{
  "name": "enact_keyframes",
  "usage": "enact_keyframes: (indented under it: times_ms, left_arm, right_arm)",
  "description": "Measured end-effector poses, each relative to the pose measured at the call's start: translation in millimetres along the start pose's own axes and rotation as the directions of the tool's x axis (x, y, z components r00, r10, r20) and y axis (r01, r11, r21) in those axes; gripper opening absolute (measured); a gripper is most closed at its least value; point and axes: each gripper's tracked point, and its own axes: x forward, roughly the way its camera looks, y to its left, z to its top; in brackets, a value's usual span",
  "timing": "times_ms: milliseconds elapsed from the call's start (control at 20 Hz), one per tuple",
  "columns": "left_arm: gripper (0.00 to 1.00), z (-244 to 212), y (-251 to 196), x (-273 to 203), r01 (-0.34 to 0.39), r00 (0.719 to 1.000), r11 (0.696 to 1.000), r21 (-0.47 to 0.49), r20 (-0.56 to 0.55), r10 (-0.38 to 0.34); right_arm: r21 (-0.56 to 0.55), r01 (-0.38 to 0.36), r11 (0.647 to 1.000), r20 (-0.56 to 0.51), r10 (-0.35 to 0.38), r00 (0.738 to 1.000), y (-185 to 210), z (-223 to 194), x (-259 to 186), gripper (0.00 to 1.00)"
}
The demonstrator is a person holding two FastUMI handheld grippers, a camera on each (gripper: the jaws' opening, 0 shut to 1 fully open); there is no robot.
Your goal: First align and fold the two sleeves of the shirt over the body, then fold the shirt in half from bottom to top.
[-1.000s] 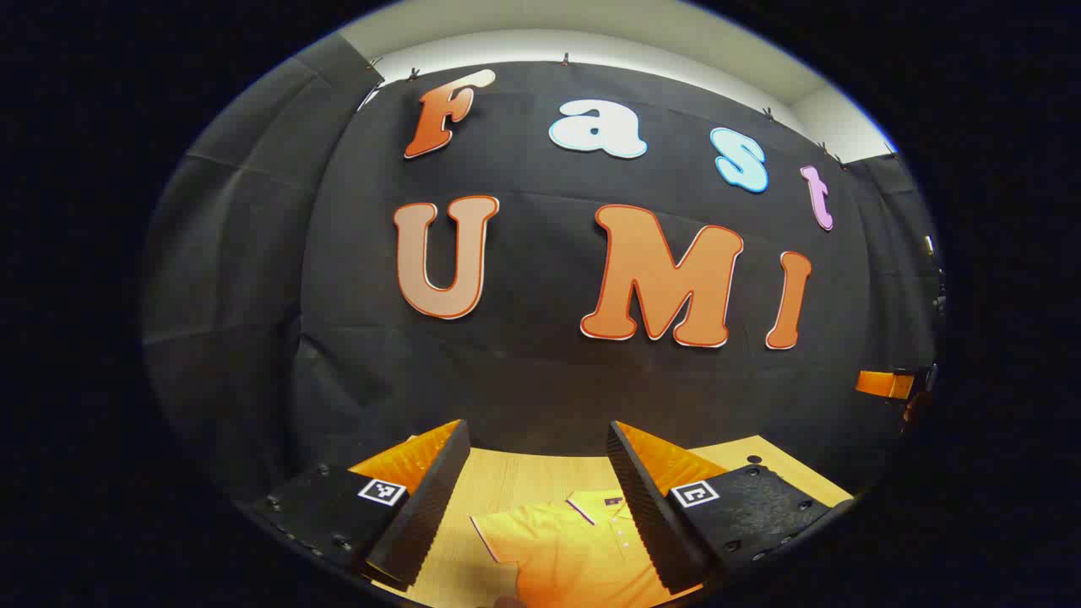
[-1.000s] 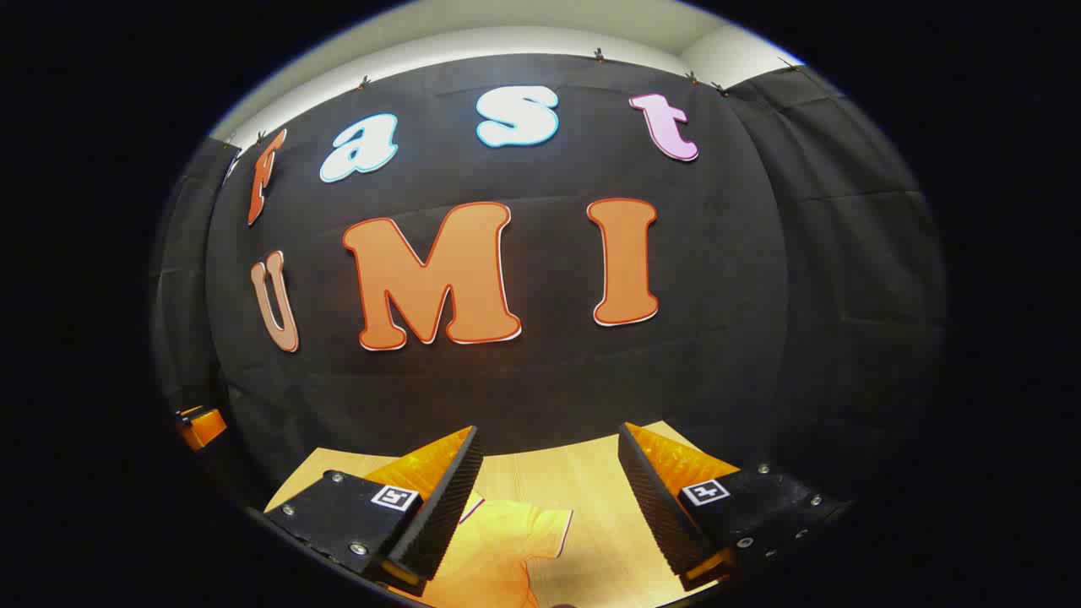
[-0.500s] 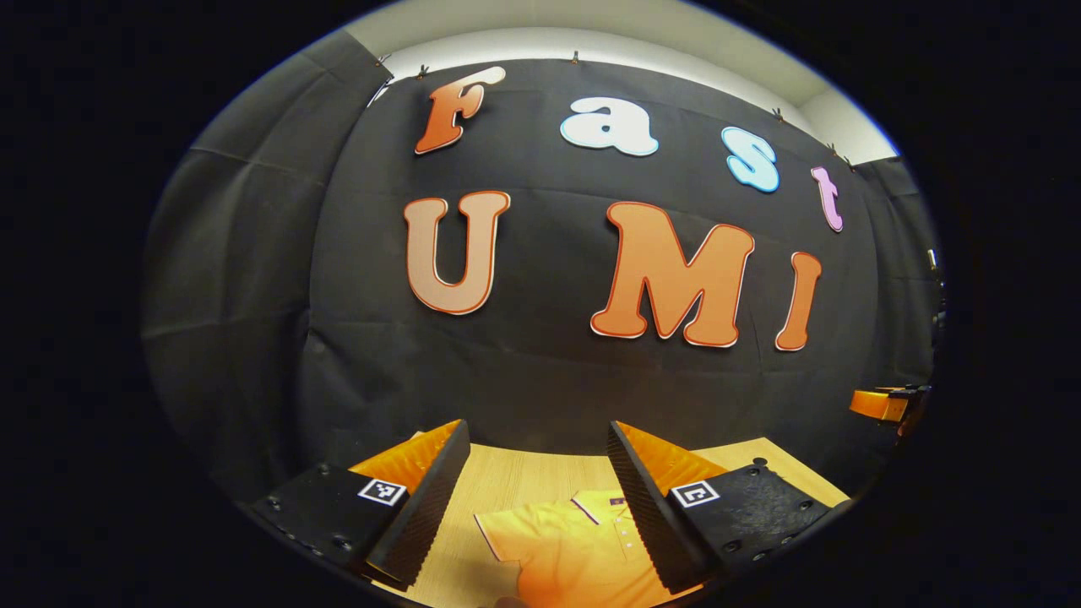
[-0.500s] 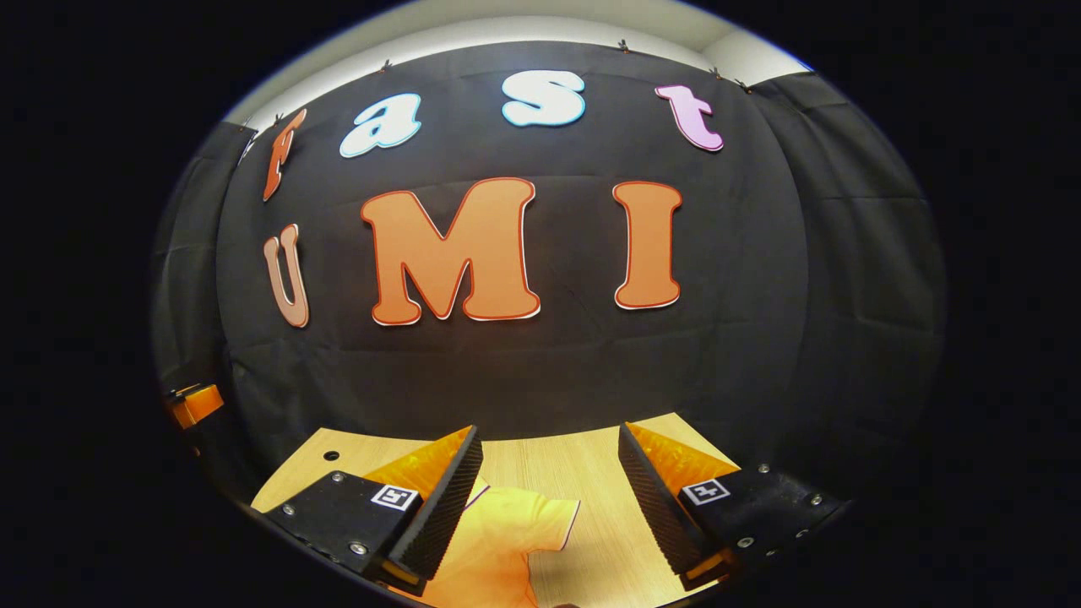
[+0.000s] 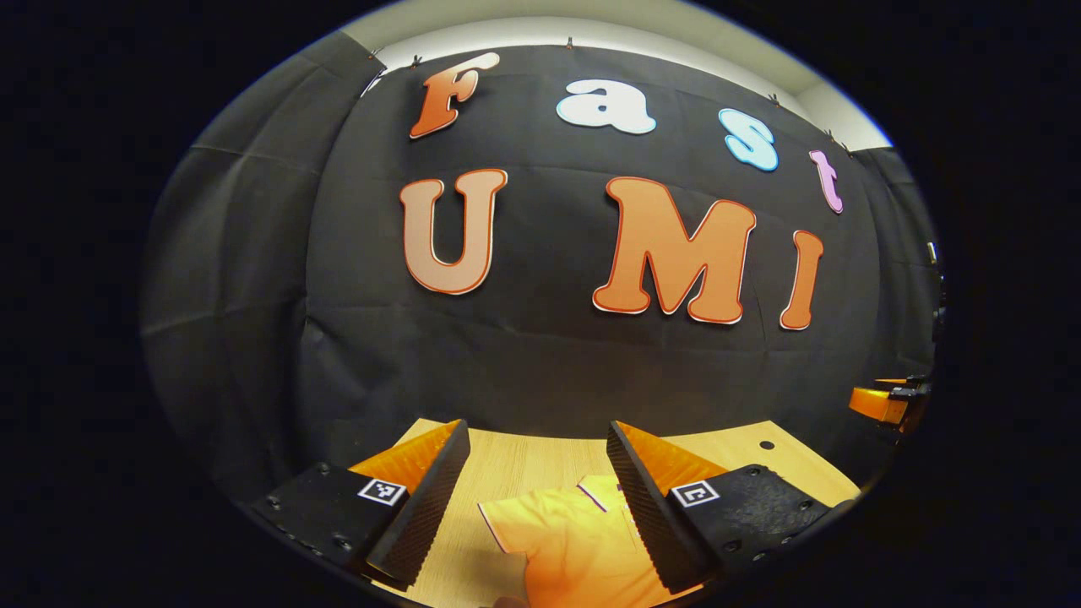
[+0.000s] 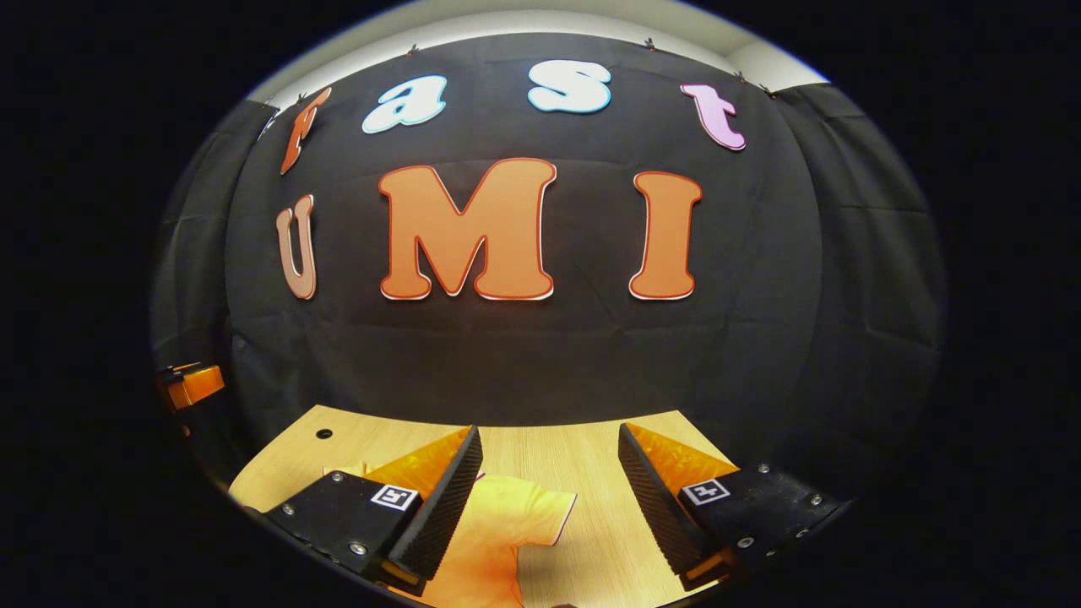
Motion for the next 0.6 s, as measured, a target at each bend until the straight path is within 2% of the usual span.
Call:
enact_keyframes:
  times_ms: [100,350,450,600]
  left_arm:
    - [0.98,1.4,6.9,-0.3,-0.028,1.000,0.999,0.018,0.006,0.028]
    - [0.98,-0.2,7.1,1.5,-0.025,1.000,0.999,0.031,0.004,0.025]
    - [0.98,-1.2,9.3,2.3,-0.030,1.000,0.999,0.036,0.001,0.030]
    - [0.98,-7.2,19.3,7.6,-0.048,0.999,0.998,0.038,-0.010,0.048]
  right_arm:
    - [0.000,0.004,1.000,-0.052,-0.004,0.999,-0.1,-10.5,4.5,0.98]
    - [-0.004,0.012,1.000,-0.205,-0.013,0.979,-0.9,-34.2,25.1,0.97]
    - [-0.028,0.014,0.999,-0.275,-0.021,0.961,-2.2,-48.9,40.6,0.98]
    - [-0.035,0.011,0.999,-0.406,-0.025,0.914,0.9,-78.4,63.9,0.98]
